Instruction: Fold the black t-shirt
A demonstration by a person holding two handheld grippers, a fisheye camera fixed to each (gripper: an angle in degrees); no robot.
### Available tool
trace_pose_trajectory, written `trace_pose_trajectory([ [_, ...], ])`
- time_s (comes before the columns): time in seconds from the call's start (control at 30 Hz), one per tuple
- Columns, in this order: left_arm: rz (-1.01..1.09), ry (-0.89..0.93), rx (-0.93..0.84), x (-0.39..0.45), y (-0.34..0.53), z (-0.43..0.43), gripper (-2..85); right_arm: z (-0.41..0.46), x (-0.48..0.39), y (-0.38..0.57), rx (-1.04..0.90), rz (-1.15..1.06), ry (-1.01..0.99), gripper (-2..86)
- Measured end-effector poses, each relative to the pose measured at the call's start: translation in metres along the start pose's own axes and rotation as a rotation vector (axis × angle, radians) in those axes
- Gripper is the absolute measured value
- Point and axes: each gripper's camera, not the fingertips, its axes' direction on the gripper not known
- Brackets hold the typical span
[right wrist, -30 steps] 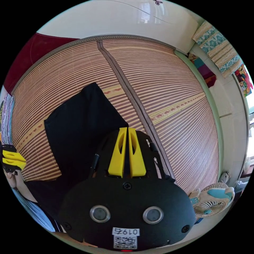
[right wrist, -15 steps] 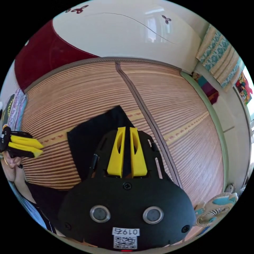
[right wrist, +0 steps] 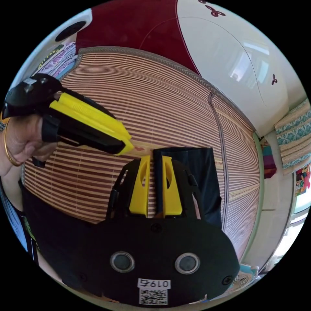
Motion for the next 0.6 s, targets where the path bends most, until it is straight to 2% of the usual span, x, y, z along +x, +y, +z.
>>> trace_pose_trajectory([
  [0.2,0.000,-0.027,-0.027,-0.012,-0.014,0.016,3.4,0.005,0.010,0.008,-0.001,0.100,-0.007,1.1],
  [0.33,-0.038,0.045,-0.034,-0.031,-0.028,0.030,5.3,-0.009,0.017,0.027,0.079,0.127,-0.081,0.2],
  [0.6,-0.123,0.167,0.003,-0.064,-0.037,0.036,6.4,-0.016,0.021,0.055,0.169,0.142,-0.069,0.0],
])
